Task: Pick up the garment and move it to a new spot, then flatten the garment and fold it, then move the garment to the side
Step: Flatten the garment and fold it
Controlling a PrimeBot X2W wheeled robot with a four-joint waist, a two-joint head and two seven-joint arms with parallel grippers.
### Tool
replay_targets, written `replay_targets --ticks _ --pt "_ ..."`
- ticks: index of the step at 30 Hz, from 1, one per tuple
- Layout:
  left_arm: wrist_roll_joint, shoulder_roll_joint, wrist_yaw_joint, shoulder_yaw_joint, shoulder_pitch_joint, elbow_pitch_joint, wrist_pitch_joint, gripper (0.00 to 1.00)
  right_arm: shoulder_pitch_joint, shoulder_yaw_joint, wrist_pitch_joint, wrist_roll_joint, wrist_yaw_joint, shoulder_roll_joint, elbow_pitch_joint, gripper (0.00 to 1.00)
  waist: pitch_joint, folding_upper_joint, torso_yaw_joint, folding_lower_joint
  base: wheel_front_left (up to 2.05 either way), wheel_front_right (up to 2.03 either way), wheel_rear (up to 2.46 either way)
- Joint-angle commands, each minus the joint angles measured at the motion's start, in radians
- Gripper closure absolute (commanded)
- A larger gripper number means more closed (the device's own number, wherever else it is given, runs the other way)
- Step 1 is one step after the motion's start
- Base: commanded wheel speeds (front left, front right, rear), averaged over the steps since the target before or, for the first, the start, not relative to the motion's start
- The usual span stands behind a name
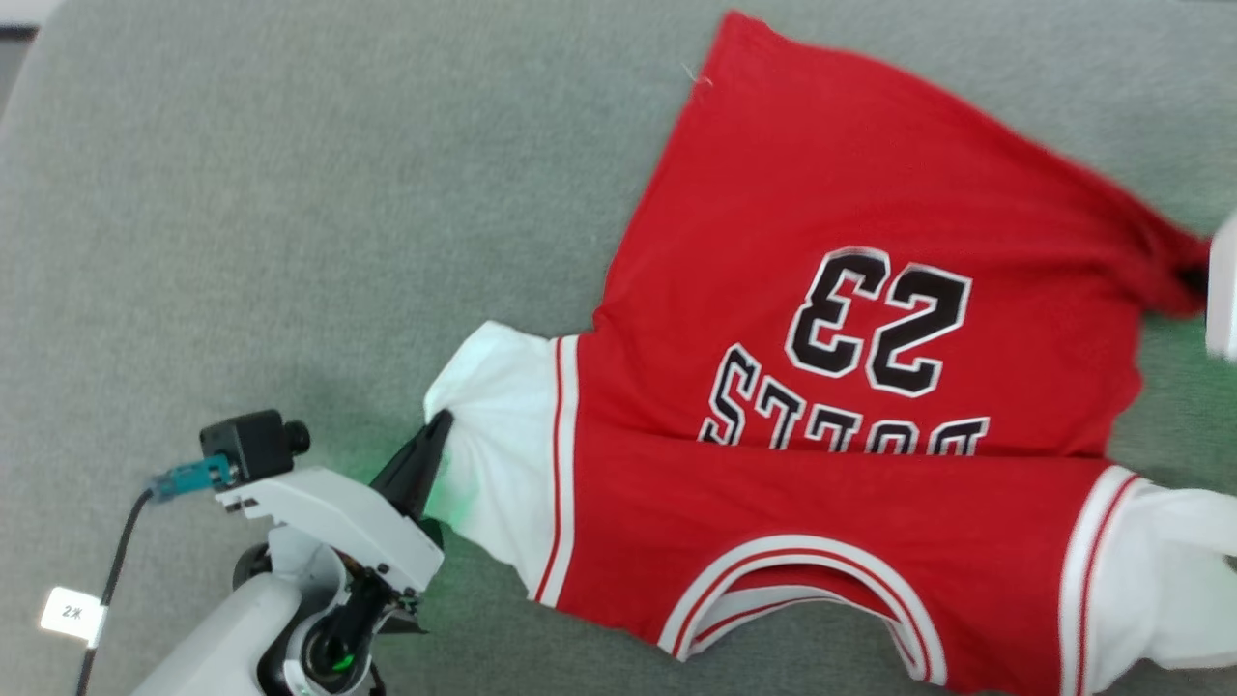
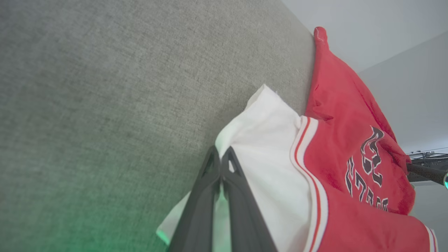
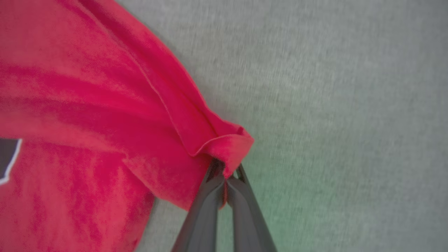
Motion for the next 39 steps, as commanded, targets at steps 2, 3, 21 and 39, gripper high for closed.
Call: replay_targets --ticks 2,3,21,39 --pt "-0.003 0.01 0.006 0.005 0.02 0.004 -0.005 1.0 0.113 0.024 0.035 0.079 -0.001 -0.047 -0.099 1.0 -0.082 0.0 -0.068 0.0 0.0 0.0 0.0" --pt "0.002 0.014 0.008 0.004 0.023 0.004 -0.006 1.0 0.156 0.024 0.052 0.108 -0.001 -0.062 -0.139 1.0 -0.092 0.0 -0.077 0.0 0.0 0.0 0.0" --pt "0.009 0.082 0.035 0.023 0.036 -0.008 0.005 1.0 0.796 -0.048 0.242 0.214 -0.001 -0.055 -0.704 1.0 -0.146 0.0 -0.183 0.0 0.0 0.0 0.0" --pt "0.017 0.08 0.044 0.008 0.052 -0.055 0.014 1.0 0.665 -0.154 0.276 0.224 -0.001 -0.091 -0.891 0.0 -0.128 0.0 -0.143 0.0 0.0 0.0 0.0"
